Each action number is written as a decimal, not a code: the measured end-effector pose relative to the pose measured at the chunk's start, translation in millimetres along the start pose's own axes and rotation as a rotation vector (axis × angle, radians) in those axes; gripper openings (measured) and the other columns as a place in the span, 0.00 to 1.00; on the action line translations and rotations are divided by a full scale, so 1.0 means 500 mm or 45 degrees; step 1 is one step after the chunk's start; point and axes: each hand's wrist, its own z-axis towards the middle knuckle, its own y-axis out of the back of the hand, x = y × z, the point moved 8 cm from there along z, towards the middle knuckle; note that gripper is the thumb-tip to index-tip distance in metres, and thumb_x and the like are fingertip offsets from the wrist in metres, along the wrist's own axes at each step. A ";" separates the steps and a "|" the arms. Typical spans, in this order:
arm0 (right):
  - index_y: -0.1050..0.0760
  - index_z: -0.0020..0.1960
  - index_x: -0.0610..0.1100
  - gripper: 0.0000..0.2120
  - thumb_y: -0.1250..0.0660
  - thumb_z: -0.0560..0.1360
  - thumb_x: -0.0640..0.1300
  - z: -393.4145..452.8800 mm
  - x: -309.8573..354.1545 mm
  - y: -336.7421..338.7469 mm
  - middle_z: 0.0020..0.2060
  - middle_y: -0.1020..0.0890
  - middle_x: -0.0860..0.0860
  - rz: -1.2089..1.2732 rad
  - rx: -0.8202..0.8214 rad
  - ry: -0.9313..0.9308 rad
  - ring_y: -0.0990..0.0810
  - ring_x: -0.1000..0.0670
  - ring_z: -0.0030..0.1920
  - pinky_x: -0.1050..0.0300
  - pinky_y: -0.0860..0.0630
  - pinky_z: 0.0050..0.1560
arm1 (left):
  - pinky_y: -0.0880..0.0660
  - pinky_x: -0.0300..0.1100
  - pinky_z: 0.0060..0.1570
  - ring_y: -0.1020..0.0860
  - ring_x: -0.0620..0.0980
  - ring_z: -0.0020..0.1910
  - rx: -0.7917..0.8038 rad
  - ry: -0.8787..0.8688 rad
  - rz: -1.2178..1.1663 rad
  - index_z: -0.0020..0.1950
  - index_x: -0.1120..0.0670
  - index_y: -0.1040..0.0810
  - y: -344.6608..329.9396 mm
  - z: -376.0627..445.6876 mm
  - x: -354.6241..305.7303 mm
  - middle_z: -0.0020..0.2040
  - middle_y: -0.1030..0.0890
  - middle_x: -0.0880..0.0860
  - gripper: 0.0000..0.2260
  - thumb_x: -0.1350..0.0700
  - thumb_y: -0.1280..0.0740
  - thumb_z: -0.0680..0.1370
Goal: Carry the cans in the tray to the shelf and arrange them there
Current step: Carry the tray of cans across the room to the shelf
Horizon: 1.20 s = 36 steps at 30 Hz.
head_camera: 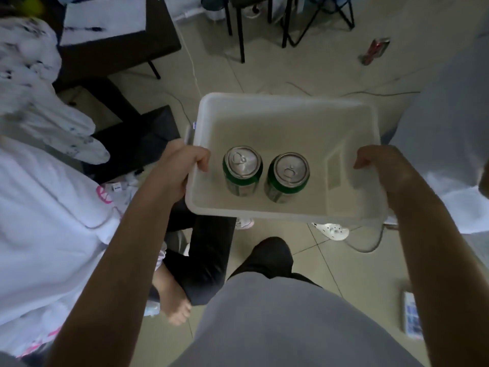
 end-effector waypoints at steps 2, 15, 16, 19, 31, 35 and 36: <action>0.28 0.36 0.39 0.10 0.38 0.55 0.39 0.038 0.034 0.003 0.31 0.30 0.44 0.009 -0.012 0.015 0.31 0.45 0.30 0.62 0.30 0.27 | 0.25 0.37 0.30 0.23 0.55 0.40 0.011 -0.019 0.012 0.47 0.65 0.25 -0.015 0.032 -0.030 0.42 0.25 0.59 0.22 0.65 0.42 0.54; 0.27 0.36 0.41 0.11 0.38 0.54 0.39 0.270 0.199 0.031 0.39 0.26 0.44 0.167 -0.157 -0.033 0.28 0.44 0.39 0.55 0.30 0.39 | 0.32 0.36 0.30 0.29 0.54 0.33 0.161 -0.054 0.087 0.38 0.64 0.27 -0.108 0.325 -0.234 0.37 0.31 0.58 0.15 0.66 0.43 0.53; 0.28 0.37 0.41 0.09 0.37 0.56 0.39 0.284 0.213 0.032 0.40 0.27 0.43 0.180 -0.179 -0.067 0.28 0.43 0.37 0.57 0.31 0.36 | 0.32 0.35 0.29 0.29 0.54 0.33 0.180 -0.053 0.094 0.38 0.64 0.27 -0.115 0.354 -0.253 0.37 0.30 0.58 0.15 0.66 0.43 0.53; 0.28 0.43 0.37 0.16 0.37 0.57 0.40 0.334 0.260 0.033 0.41 0.27 0.42 0.191 -0.215 -0.104 0.29 0.44 0.35 0.58 0.33 0.34 | 0.32 0.38 0.33 0.29 0.56 0.37 0.239 -0.061 0.095 0.42 0.65 0.26 -0.130 0.437 -0.312 0.39 0.30 0.60 0.19 0.66 0.43 0.53; 0.28 0.33 0.42 0.03 0.37 0.60 0.36 0.539 0.417 0.049 0.31 0.28 0.44 0.231 -0.302 -0.138 0.27 0.46 0.27 0.67 0.31 0.19 | 0.33 0.41 0.37 0.29 0.56 0.40 0.321 -0.082 0.174 0.44 0.63 0.26 -0.181 0.669 -0.479 0.42 0.29 0.60 0.21 0.66 0.43 0.53; 0.25 0.45 0.39 0.15 0.38 0.58 0.38 0.617 0.449 0.064 0.37 0.26 0.44 0.260 -0.264 -0.170 0.27 0.45 0.35 0.58 0.31 0.32 | 0.35 0.40 0.35 0.31 0.56 0.39 0.329 -0.060 0.194 0.40 0.63 0.27 -0.218 0.740 -0.520 0.40 0.30 0.59 0.17 0.66 0.43 0.54; 0.26 0.50 0.39 0.22 0.38 0.56 0.40 0.638 0.461 0.071 0.39 0.25 0.44 0.252 -0.249 -0.184 0.27 0.44 0.37 0.57 0.31 0.34 | 0.35 0.40 0.35 0.31 0.56 0.39 0.340 -0.058 0.199 0.42 0.64 0.26 -0.232 0.760 -0.534 0.40 0.30 0.59 0.18 0.66 0.43 0.54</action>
